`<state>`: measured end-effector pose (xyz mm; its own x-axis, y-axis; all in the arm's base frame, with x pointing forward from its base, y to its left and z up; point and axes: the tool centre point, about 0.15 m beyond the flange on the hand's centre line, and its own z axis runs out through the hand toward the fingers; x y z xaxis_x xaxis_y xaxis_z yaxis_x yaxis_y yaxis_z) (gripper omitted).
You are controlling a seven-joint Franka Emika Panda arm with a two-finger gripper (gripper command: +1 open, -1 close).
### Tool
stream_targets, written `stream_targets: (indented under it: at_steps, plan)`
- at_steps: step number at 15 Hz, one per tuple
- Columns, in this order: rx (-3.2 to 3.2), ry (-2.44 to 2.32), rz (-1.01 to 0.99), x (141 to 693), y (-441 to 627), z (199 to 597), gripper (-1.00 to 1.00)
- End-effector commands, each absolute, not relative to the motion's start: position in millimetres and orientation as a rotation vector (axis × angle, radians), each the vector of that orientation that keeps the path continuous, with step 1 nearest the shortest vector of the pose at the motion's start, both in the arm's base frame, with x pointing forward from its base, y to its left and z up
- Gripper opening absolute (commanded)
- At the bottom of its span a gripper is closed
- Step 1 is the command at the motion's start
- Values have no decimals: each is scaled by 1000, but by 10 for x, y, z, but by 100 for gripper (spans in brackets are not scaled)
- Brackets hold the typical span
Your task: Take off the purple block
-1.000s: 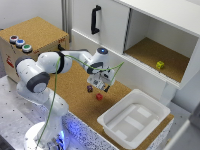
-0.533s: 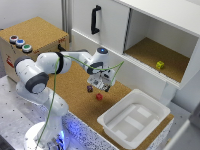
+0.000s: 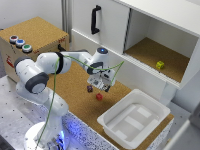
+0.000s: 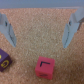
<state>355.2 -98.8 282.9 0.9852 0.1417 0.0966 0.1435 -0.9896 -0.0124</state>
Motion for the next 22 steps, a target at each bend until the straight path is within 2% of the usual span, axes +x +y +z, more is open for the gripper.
stream_targets:
  at_steps: [1,7,12,22]
  plan:
    - [-3131,-161,-189,3274,-923,2502,100]
    - [-3207,-49,-276,3378,-1160,2401,100]
    - [-3191,-74,-253,3472,-1040,2197,100]
    - [-3275,-31,-210,3579,-998,2034,100]
